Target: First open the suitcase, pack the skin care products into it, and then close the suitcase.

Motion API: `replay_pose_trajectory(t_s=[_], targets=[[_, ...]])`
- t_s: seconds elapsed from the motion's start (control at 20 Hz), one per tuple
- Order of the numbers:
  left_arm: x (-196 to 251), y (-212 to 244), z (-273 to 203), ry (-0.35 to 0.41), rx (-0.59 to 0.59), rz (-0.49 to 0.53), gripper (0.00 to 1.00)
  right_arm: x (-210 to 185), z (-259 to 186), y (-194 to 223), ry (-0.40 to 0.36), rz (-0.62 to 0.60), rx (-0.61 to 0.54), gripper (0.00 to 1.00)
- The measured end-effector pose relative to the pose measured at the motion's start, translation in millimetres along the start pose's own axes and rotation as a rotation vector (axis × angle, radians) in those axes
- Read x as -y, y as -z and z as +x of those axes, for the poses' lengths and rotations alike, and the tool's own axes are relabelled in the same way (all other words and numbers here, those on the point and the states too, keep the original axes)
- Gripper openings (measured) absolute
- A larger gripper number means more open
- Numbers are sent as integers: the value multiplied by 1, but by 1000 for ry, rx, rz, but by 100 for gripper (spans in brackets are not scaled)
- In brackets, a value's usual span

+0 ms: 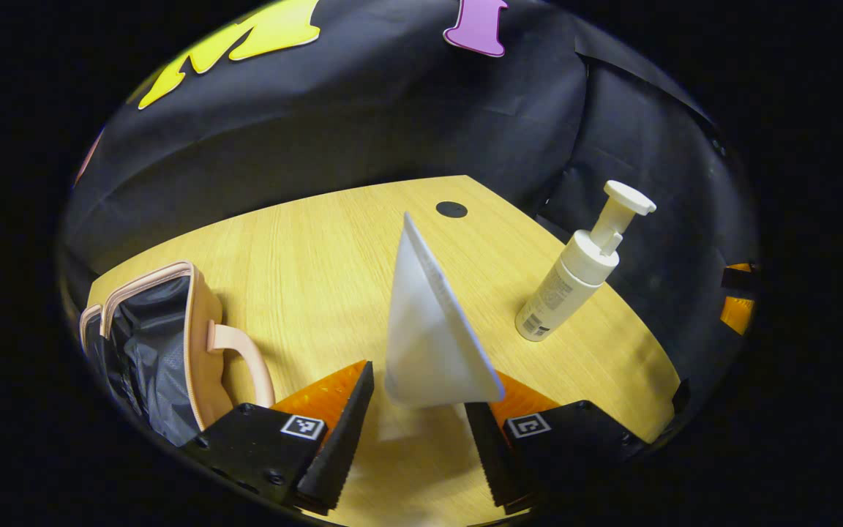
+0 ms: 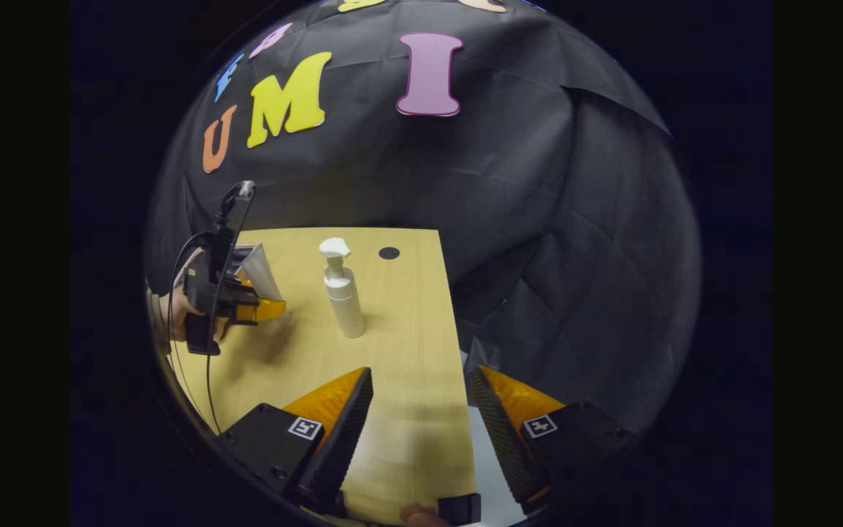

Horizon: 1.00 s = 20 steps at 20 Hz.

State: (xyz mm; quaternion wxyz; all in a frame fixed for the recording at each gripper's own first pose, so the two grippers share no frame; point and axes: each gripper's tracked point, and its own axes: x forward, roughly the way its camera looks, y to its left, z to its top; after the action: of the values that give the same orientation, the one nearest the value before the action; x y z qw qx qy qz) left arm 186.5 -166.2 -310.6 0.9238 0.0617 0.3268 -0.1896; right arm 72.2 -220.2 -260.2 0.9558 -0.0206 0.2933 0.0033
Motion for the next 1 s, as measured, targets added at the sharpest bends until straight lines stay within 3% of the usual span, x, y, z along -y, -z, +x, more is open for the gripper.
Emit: replay_pose_trajectory(t_s=[0.25,0.6,1.0], targets=[[-4,1,0,-2,9,-42,48,-26,18,-16,-21,-17,2,80],[-5,-1,-52,13,29,-90,45,-80,26,-37,-89,-89,66,81],[-4,14,-167,-30,51,-75,45,-126,107,-74,-132,-97,109,80]])
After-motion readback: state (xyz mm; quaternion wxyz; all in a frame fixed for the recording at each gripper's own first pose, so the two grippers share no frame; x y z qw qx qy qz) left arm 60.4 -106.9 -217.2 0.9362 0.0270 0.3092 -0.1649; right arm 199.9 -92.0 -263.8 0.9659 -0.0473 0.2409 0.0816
